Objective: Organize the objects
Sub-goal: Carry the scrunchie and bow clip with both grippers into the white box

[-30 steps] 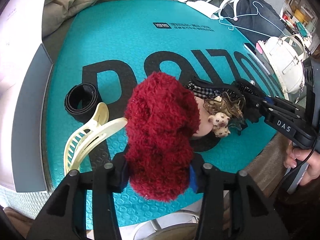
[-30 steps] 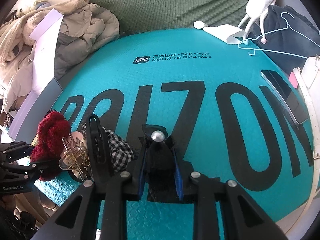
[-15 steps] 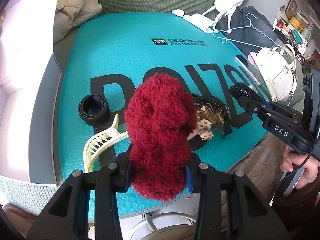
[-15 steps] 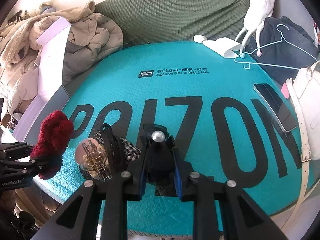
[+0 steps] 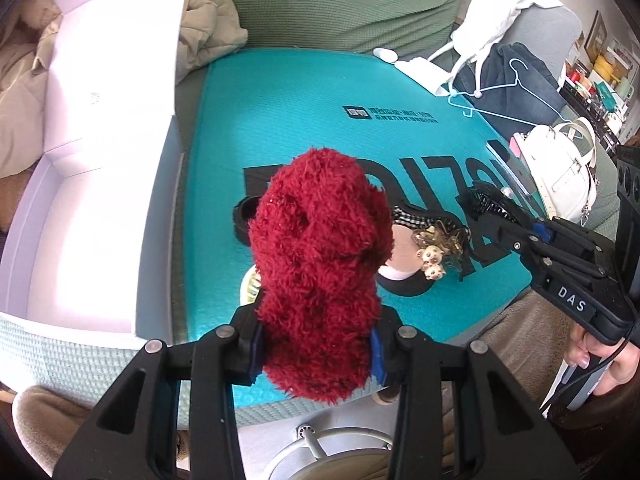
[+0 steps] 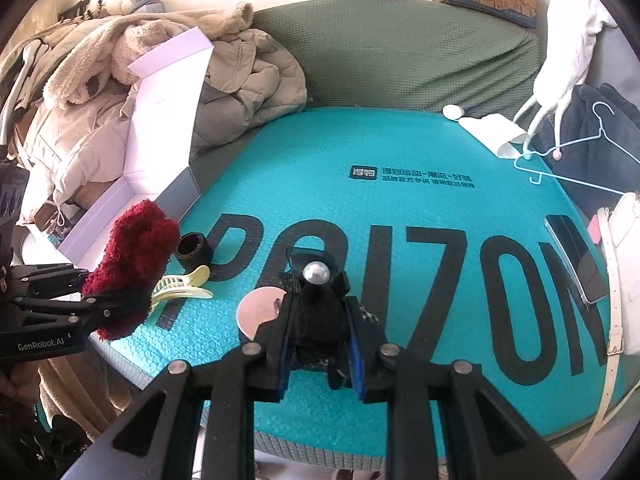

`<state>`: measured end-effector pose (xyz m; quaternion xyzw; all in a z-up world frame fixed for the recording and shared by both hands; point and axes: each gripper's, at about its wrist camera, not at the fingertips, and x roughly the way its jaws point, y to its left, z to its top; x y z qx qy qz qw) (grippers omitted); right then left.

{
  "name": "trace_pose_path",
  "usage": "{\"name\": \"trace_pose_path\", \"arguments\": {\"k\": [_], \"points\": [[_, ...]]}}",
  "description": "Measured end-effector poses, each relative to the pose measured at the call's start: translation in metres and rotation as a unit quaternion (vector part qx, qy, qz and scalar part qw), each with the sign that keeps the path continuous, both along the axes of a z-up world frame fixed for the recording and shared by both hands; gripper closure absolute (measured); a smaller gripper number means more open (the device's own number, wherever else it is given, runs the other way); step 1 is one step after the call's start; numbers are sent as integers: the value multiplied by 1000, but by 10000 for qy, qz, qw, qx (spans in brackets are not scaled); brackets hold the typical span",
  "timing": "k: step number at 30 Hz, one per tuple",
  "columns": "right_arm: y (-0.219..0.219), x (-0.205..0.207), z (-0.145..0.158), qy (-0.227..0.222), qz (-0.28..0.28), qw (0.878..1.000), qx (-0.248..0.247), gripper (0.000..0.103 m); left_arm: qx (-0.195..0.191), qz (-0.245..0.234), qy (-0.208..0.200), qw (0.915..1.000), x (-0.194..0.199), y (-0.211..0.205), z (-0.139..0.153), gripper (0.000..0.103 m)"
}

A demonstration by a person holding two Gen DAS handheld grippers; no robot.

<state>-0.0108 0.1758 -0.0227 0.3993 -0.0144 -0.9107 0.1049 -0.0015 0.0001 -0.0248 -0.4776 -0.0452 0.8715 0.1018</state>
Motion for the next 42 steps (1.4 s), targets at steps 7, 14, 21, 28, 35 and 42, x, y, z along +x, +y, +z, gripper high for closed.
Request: {"name": "trace_pose_path", "arguments": {"k": [7, 14, 21, 28, 35, 42], "points": [[-34, 4, 4, 45, 409, 9992, -27, 81, -80, 296, 43, 9995, 18, -31, 3, 66], [-66, 9, 0, -50, 765, 9969, -145, 81, -161, 536, 12, 9984, 37, -58, 0, 66], [-99, 16, 1, -62, 1116, 9936, -132, 81, -197, 734, -6, 9971, 55, -83, -4, 66], [-130, 14, 10, 40, 1470, 9891, -7, 81, -223, 954, 66, 9952, 63, -108, -3, 66], [-166, 4, 14, 88, 1846, 9828, -36, 81, -427, 1236, 234, 9911, 59, -136, 4, 66], [-198, -10, 19, 123, 2118, 9772, -27, 81, -475, 1451, 279, 9879, 50, -166, 8, 66]]}}
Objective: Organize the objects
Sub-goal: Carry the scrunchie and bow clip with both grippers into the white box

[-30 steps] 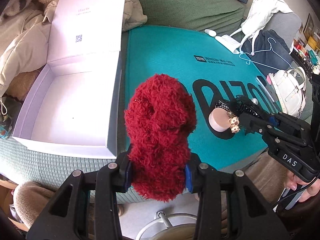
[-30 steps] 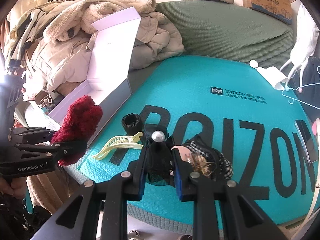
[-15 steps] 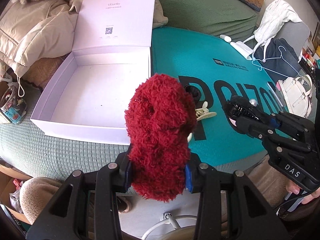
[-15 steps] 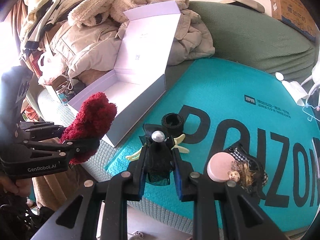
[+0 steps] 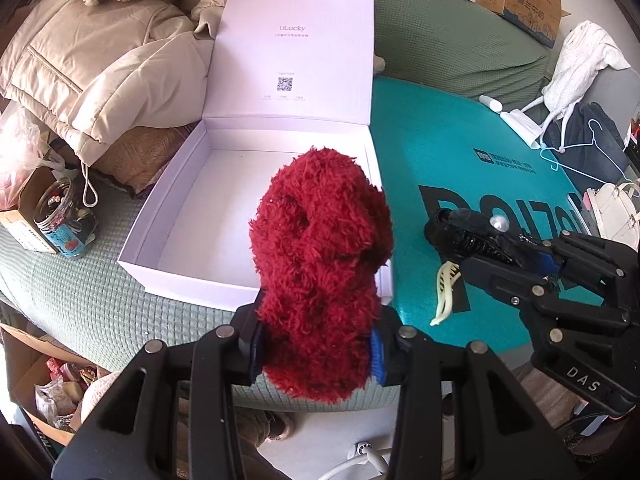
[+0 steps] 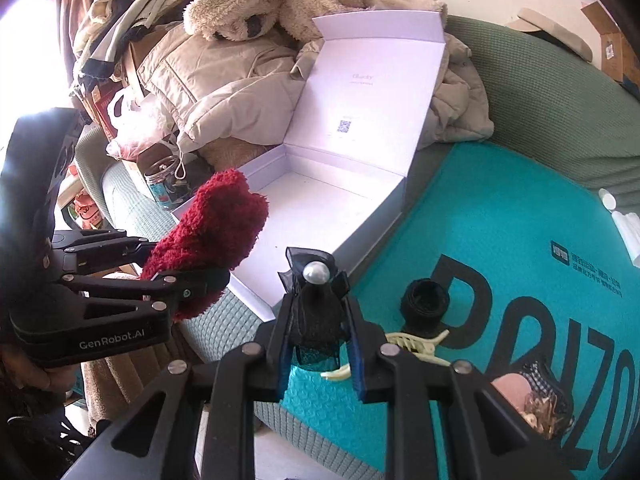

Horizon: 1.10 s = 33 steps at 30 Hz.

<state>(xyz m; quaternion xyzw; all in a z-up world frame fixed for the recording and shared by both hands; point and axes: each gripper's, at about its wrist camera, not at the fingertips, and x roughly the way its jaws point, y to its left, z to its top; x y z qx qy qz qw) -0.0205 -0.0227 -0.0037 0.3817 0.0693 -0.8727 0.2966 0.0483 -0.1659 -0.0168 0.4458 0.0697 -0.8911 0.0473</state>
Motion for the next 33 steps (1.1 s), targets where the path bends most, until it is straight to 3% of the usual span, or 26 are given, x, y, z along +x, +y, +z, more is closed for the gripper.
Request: {"name": "trace_pose_path", "arguments": {"k": [22, 33], "points": [[-49, -75, 2, 97, 89, 9999, 17, 81, -21, 295, 16, 9996, -72, -77, -16, 66], [-57, -120, -7, 31, -39, 10000, 45, 81, -334, 162, 47, 9993, -124, -88, -16, 66]]}}
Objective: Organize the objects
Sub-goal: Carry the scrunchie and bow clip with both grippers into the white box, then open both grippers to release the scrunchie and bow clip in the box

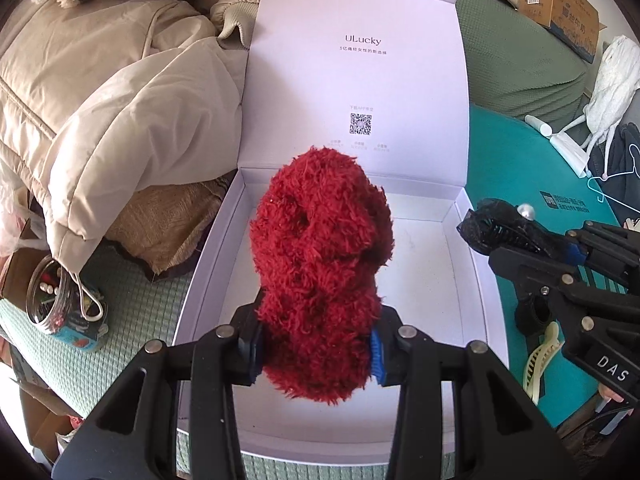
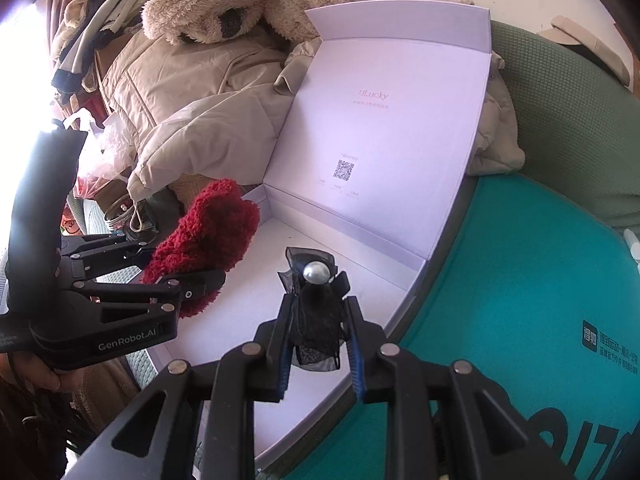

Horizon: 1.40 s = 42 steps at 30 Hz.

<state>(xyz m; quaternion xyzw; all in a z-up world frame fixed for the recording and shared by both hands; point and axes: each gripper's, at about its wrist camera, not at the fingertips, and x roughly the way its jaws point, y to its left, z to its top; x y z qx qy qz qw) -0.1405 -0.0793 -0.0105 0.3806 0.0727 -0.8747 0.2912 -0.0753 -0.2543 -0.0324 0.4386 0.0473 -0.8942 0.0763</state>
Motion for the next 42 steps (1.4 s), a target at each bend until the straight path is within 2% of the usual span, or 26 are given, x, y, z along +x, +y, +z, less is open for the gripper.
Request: {"name": "trace_pose_path", "arguments": {"k": [10, 14, 17, 25, 32, 42], "points": [[-11, -33, -7, -72, -28, 10000, -13, 81, -117, -8, -65, 9999, -42, -13, -3, 65], [-19, -43, -11, -74, -7, 10000, 55, 81, -307, -5, -135, 9994, -59, -16, -6, 65], [-26, -50, -16, -90, -1, 9999, 132, 81, -539, 22, -213, 9983, -72, -15, -12, 65], [-40, -65, -34, -253, 6, 9992, 316, 81, -717, -92, -476, 9963, -100, -12, -36, 65], [-43, -73, -47, -444, -55, 9984, 350, 81, -661, -64, -618, 9959, -120, -17, -53, 65], [-52, -78, -60, -603, -60, 9970, 484, 80, -218, -127, -924, 9954, -141, -21, -69, 63]]}}
